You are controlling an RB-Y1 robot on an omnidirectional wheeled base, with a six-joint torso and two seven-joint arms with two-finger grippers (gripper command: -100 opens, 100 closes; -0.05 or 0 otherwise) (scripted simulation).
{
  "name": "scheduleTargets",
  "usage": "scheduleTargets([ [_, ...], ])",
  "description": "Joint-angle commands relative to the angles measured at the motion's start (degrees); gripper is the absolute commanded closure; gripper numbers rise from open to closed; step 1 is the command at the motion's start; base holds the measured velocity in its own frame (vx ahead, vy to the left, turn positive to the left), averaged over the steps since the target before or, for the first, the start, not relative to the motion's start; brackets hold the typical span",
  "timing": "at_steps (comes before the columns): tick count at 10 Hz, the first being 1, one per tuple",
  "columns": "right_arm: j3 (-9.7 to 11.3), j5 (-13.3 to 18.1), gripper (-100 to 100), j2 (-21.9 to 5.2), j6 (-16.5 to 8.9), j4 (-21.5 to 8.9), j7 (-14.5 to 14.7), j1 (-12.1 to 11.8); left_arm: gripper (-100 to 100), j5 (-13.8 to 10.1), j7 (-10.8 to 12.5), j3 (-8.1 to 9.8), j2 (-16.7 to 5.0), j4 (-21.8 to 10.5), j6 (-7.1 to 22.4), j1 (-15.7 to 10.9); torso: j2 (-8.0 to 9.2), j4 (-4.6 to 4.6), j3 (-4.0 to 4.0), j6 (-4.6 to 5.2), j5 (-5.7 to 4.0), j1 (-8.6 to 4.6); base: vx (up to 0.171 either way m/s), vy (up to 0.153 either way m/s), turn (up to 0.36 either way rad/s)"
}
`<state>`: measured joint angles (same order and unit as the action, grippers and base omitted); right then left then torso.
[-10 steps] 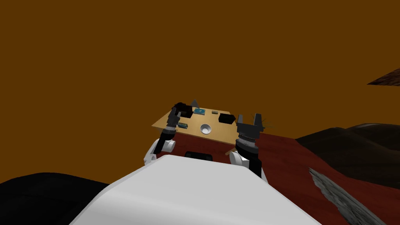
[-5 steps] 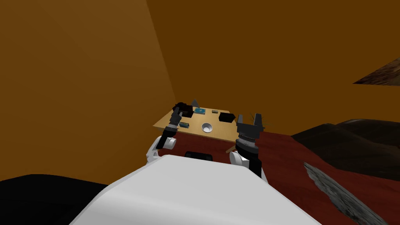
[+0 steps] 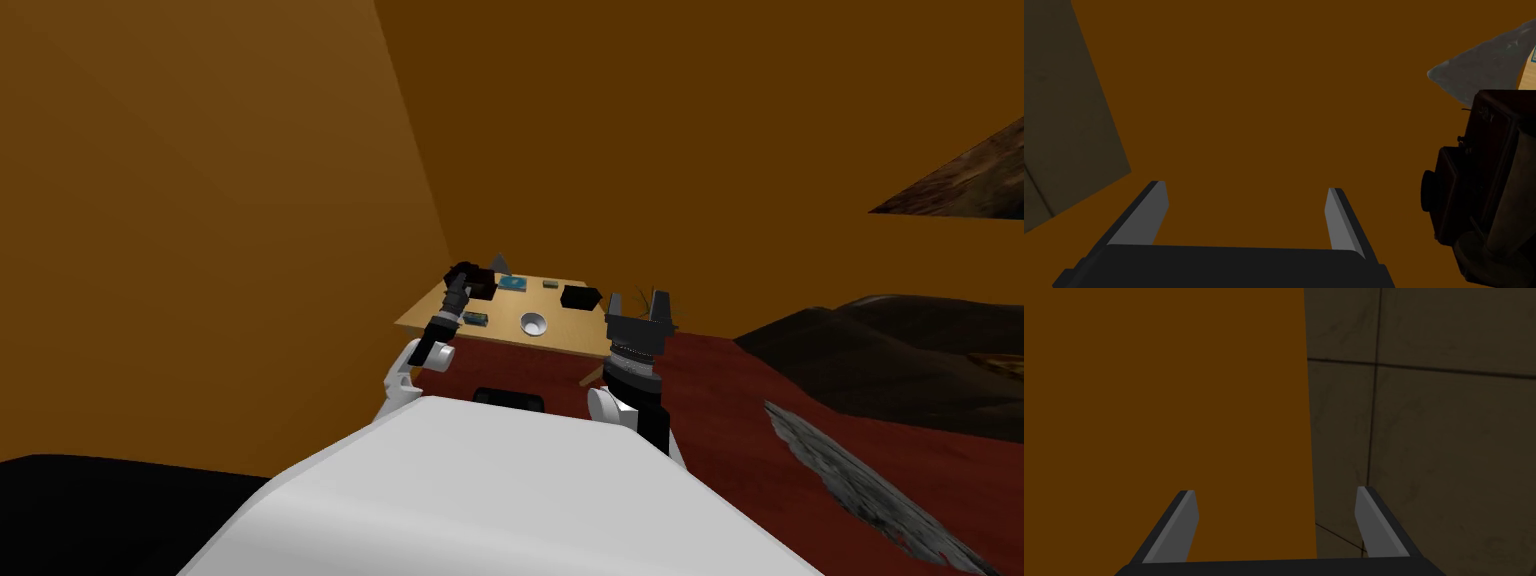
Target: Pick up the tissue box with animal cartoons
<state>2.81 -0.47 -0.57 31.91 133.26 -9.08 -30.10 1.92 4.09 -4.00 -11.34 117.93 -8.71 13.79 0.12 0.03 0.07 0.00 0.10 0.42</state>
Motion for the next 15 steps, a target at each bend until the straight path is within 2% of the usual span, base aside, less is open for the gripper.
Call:
scheduleTargets([
  [1, 0.0, 0.0, 0, 0.0, 0.0, 0.0, 0.0, 0.0, -100, -0.04, -0.25, -0.05, -0.22, -0.49, 2.79, -0.82, 0.0, 0.0, 0.0, 0.0, 0.0, 0.0, -0.052, 0.082, -0.05],
  [2, 0.0, 0.0, 0, 0.0, 0.0, 0.0, 0.0, 0.0, -100, -0.17, -0.66, -0.07, -0.69, -1.7, 4.46, -2.82, 0.02, 0.0, 0.02, -0.02, -0.01, -0.08, -0.076, 0.085, -0.083],
  [4, 0.0, 0.0, 0, 0.0, 0.0, 0.0, 0.0, 0.0, -100, -0.17, -0.66, -0.07, -0.69, -1.7, 6.18, -2.82, 0.07, 0.02, 0.04, -0.02, -0.02, -0.12, -0.041, 0.05, -0.018],
  [5, 0.0, 0.0, 0, 0.01, 0.0, 0.0, 0.0, -0.01, -100, -0.32, -1.04, -0.07, -1.1, -2.99, 8.45, -4.82, -0.04, 0.0, -0.01, -0.02, -0.05, -0.27, -0.047, 0.057, -0.059],
  [6, 0.0, 0.0, 0, 0.0, 0.0, 0.0, 0.0, 0.0, -100, -0.32, -1.04, -0.07, -1.1, -2.99, 9.64, -4.82, -0.01, 0.0, -0.01, 0.0, -0.04, -0.2, -0.042, 0.061, -0.063],
  [7, 0.0, 0.0, 0, 0.0, 0.0, 0.0, 0.0, 0.0, -100, -0.5, -1.37, -0.04, -1.45, -4.37, 11.44, -6.82, -0.02, 0.0, 0.0, -0.02, -0.03, -0.19, -0.054, 0.083, -0.087],
  [8, 0.0, 0.0, 0, 0.0, 0.0, 0.0, 0.0, 0.0, -100, -0.5, -1.37, -0.04, -1.45, -4.37, 13.13, -6.82, 0.02, 0.0, 0.01, -0.01, -0.02, -0.1, -0.051, 0.074, -0.044],
  [9, 0.0, 0.0, 0, 0.0, 0.0, 0.0, 0.0, 0.0, -100, -0.72, -1.64, 0.03, -1.74, -5.82, 15.14, -8.81, 0.01, 0.0, 0.01, -0.02, -0.02, -0.13, -0.044, 0.083, -0.064],
  [10, 0.0, 0.0, 0, 0.0, 0.0, 0.0, 0.0, 0.0, -100, -0.72, -1.64, 0.03, -1.74, -5.82, 16.65, -8.81, -0.01, 0.0, 0.0, -0.01, -0.01, -0.09, -0.034, 0.067, -0.056],
  [11, 0.0, 0.0, 0, 0.0, 0.0, 0.0, 0.0, -0.01, -100, -0.99, -1.84, 0.14, -2.01, -7.38, 18.37, -10.77, -0.05, -0.01, -0.02, -0.02, -0.02, -0.15, -0.043, 0.062, -0.091],
  [13, 0.0, 0.0, 0, 0.0, 0.0, 0.0, 0.0, -0.01, -100, -0.99, -1.84, 0.14, -2.01, -7.38, 20.18, -10.77, -0.02, 0.0, -0.01, -0.03, -0.03, -0.17, -0.035, 0.047, -0.015],
  [14, 0.0, 0.0, 0, 0.01, 0.0, 0.0, 0.0, -0.01, -100, -1.3, -1.96, 0.29, -2.27, -9.06, 22.28, -12.7, -0.07, -0.01, -0.03, -0.03, -0.05, -0.27, -0.026, 0.045, -0.074],
  [15, 0.0, 0.0, 0, 0.01, 0.0, 0.0, 0.0, 0.0, -100, -1.3, -1.96, 0.29, -2.27, -9.06, 23.71, -12.7, -0.09, -0.02, -0.05, -0.01, -0.05, -0.24, -0.023, 0.049, -0.051],
])
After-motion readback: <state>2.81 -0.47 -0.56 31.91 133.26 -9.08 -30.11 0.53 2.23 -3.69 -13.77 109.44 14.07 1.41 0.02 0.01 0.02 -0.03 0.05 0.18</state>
